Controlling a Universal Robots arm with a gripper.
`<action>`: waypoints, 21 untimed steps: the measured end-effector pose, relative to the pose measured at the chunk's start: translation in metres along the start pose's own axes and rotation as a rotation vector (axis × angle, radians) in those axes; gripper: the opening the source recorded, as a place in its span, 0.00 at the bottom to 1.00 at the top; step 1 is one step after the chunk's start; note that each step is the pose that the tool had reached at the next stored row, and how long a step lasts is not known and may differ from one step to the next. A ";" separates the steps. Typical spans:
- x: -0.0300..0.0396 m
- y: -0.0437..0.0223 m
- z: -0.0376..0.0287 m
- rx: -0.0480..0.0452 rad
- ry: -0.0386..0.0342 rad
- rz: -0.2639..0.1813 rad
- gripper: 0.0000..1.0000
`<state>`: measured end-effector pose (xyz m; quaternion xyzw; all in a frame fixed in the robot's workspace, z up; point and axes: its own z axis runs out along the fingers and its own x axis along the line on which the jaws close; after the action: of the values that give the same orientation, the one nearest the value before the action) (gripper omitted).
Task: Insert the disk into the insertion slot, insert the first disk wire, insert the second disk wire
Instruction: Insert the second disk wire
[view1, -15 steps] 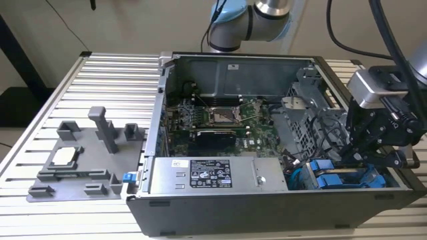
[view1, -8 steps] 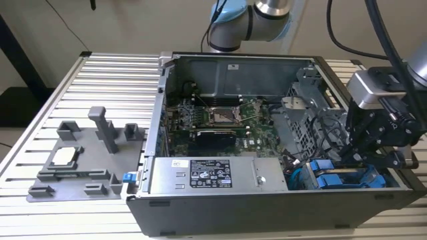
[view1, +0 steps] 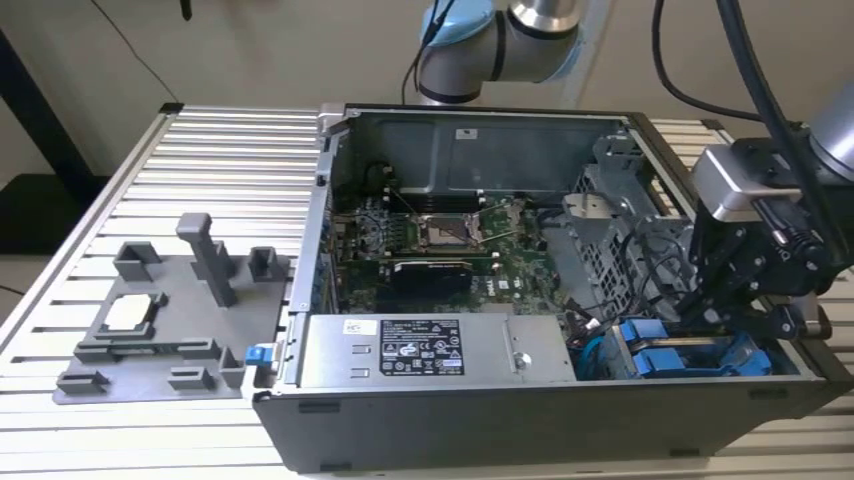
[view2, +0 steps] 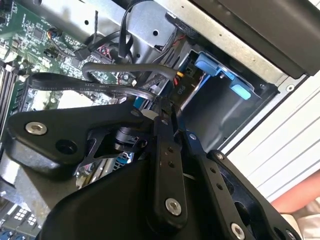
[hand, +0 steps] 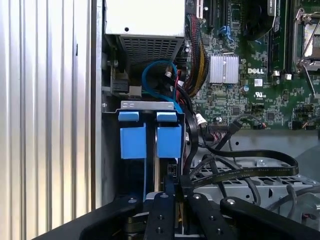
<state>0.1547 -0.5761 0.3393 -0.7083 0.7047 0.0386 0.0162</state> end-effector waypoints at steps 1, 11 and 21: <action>0.0001 0.0000 0.0007 0.0001 0.0004 0.000 0.16; 0.0000 0.0000 0.0002 -0.0013 0.0002 0.002 0.24; -0.0012 0.0005 -0.0151 -0.0016 0.0002 0.003 0.24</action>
<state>0.1547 -0.5761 0.3544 -0.7072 0.7058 0.0391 0.0155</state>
